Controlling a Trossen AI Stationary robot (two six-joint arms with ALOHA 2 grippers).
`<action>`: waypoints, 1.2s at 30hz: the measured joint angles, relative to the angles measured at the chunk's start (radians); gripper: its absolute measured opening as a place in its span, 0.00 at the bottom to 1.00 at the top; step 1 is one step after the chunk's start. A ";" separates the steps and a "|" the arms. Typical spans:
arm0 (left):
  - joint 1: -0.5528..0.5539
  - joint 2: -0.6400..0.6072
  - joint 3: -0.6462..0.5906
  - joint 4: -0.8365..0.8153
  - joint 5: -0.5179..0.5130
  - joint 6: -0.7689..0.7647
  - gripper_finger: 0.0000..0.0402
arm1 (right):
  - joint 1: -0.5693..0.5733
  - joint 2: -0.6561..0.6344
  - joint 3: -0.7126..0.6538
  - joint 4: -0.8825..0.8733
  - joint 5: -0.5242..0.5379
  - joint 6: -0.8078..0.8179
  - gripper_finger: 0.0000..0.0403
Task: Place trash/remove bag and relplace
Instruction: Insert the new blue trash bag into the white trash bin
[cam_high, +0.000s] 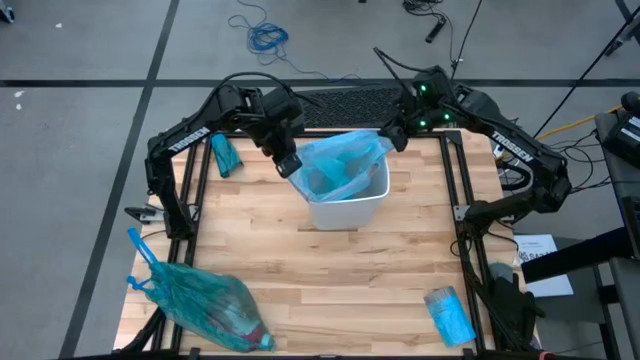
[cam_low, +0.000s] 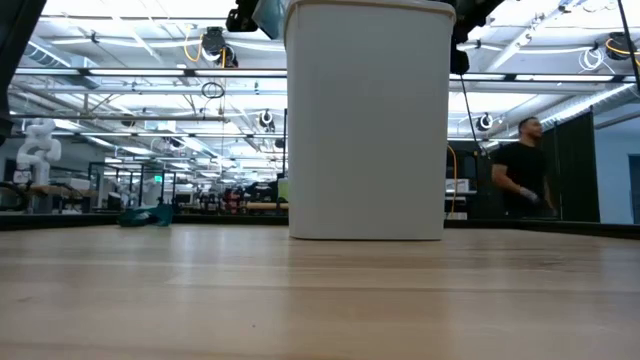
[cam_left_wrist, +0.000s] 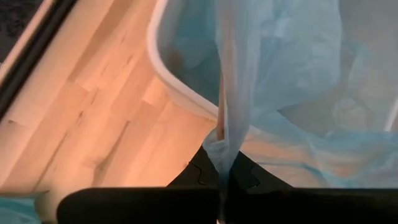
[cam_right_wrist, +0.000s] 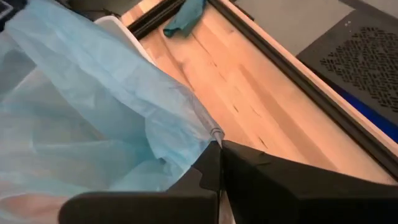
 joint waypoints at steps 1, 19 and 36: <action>0.000 0.000 0.000 0.000 0.006 0.000 0.00 | 0.000 0.005 0.000 -0.002 0.000 -0.001 0.00; -0.003 0.002 -0.123 0.000 0.036 0.007 0.00 | -0.012 0.043 -0.001 0.020 0.017 0.030 0.00; -0.022 -0.009 -0.157 0.132 0.058 0.034 0.00 | -0.013 -0.059 -0.001 0.099 0.034 0.057 0.23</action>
